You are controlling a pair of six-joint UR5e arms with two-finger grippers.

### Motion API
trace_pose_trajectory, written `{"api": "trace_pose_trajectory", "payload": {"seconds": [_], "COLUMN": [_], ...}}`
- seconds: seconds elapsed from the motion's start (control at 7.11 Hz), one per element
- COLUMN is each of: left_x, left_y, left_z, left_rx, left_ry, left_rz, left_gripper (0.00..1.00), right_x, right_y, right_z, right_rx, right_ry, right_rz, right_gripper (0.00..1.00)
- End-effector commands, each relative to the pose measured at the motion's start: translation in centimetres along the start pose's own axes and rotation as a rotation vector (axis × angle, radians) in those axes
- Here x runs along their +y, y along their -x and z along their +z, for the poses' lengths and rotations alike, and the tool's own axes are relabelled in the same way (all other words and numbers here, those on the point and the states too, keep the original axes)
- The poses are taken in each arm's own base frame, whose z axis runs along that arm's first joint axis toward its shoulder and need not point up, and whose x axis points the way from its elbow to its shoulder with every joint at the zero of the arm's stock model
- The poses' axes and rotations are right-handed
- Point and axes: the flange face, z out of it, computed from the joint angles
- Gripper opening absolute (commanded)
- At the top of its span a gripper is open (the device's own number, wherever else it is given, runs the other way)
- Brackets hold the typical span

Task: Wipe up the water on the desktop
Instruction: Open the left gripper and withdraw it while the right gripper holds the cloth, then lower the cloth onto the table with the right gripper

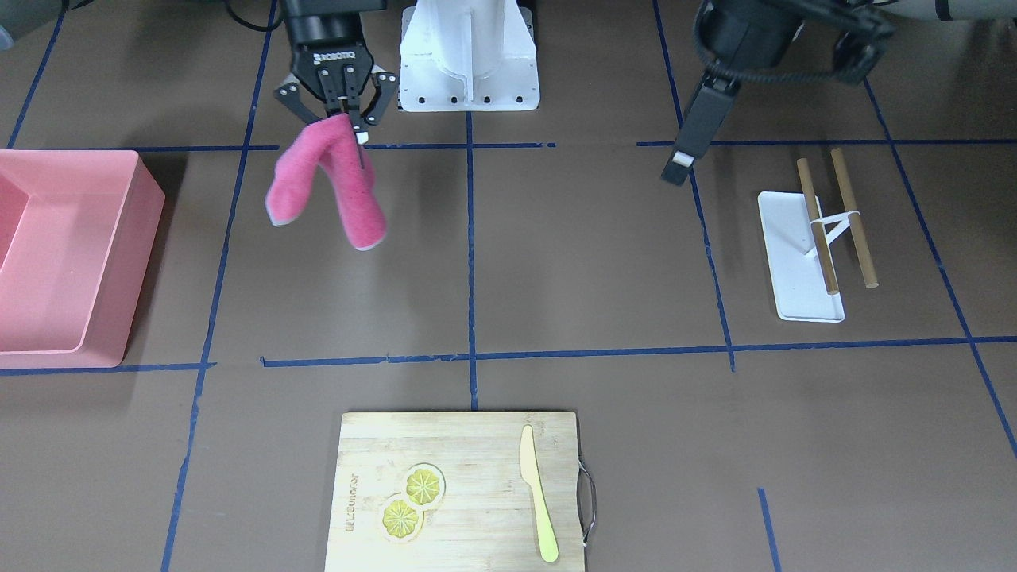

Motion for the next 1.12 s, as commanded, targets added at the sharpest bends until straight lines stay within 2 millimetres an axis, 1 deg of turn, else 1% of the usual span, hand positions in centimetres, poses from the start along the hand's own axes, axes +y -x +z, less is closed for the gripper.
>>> {"api": "trace_pose_trajectory", "payload": {"seconds": [0.0,0.14,0.28,0.42,0.56,0.7,0.84,0.98], "left_x": [-1.1,-2.1,-3.0,-4.2,-5.5,-6.8,-8.5,-9.7], "left_y": [2.9,4.8,5.8,7.4,9.1,10.6,10.9,10.8], "left_z": [-1.8,-1.4,-0.5,0.6,1.8,2.4,2.3,1.6], "left_rx": [-0.031,-0.068,-0.108,-0.163,-0.22,-0.266,-0.312,-0.32], "left_ry": [-0.095,-0.101,-0.104,-0.102,-0.095,-0.086,-0.093,-0.101], "left_rz": [0.285,0.4,0.482,0.562,0.645,0.727,0.769,0.81], "left_gripper": [1.0,1.0,1.0,1.0,1.0,1.0,1.0,1.0], "right_x": [-0.2,0.4,1.1,1.4,1.6,2.5,3.8,5.0], "right_y": [-1.1,-1.3,-2.0,-2.4,-2.3,-1.3,-0.2,1.3], "right_z": [-1.1,-0.6,0.2,2.2,4.0,6.2,8.0,9.7], "right_rx": [0.107,0.098,0.065,0.015,-0.043,-0.095,-0.131,-0.169], "right_ry": [0.137,0.2,0.301,0.43,0.54,0.626,0.735,0.788], "right_rz": [-0.088,-0.096,-0.075,-0.027,0.027,0.055,0.121,0.162], "right_gripper": [0.0,0.0,0.0,0.0,0.0,0.0,0.0,0.0]}}
